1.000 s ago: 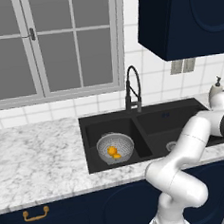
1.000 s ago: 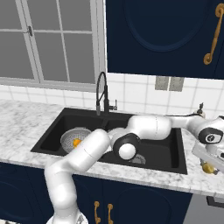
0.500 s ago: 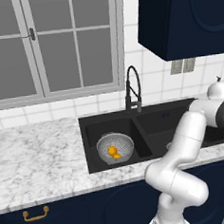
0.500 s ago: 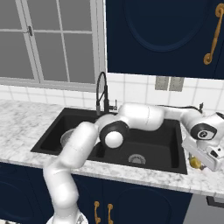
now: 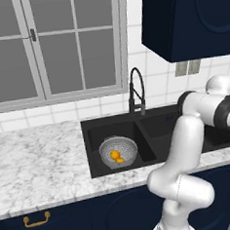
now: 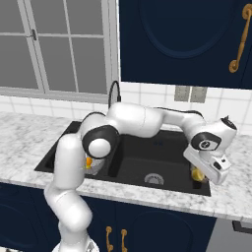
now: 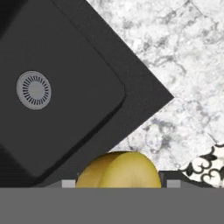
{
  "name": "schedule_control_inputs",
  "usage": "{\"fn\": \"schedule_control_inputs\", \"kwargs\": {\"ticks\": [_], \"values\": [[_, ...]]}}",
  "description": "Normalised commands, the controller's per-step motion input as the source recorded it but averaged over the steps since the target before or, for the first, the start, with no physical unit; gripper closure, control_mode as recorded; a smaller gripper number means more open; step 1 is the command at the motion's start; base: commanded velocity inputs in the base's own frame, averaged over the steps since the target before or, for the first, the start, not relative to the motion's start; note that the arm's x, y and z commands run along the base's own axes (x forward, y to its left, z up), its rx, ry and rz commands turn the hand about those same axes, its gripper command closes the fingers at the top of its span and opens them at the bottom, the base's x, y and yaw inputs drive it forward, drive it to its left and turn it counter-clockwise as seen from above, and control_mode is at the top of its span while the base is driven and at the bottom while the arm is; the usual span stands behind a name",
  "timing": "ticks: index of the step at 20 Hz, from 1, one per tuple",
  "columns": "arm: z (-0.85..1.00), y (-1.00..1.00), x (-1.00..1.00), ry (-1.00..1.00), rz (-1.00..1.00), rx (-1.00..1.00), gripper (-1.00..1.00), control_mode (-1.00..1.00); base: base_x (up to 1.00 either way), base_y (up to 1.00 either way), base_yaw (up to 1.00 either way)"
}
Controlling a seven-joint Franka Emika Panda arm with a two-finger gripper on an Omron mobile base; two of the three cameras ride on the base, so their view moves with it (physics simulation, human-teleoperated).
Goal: Put the colander in the sink, put the kiwi, tangerine, orange in the colander, and turn on the sink faucet and pour water over the colander.
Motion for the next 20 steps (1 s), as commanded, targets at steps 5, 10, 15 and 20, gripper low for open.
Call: {"fn": "schedule_control_inputs", "kwargs": {"ticks": [5, 10, 15, 20], "values": [[0.18, 0.87, -0.11, -0.01, 0.04, -0.01, 1.00, -1.00, 0.00, 0.00, 0.00], [0.11, 0.92, 0.00, -0.04, 0.09, 0.00, 1.00, -1.00, 0.00, 0.00, 0.00], [0.53, 0.74, -0.09, 0.00, 0.04, 0.00, 1.00, -1.00, 0.00, 0.00, 0.00], [0.62, 0.71, -0.27, 0.00, 0.06, 0.00, 1.00, -1.00, 0.00, 0.00, 0.00]]}}
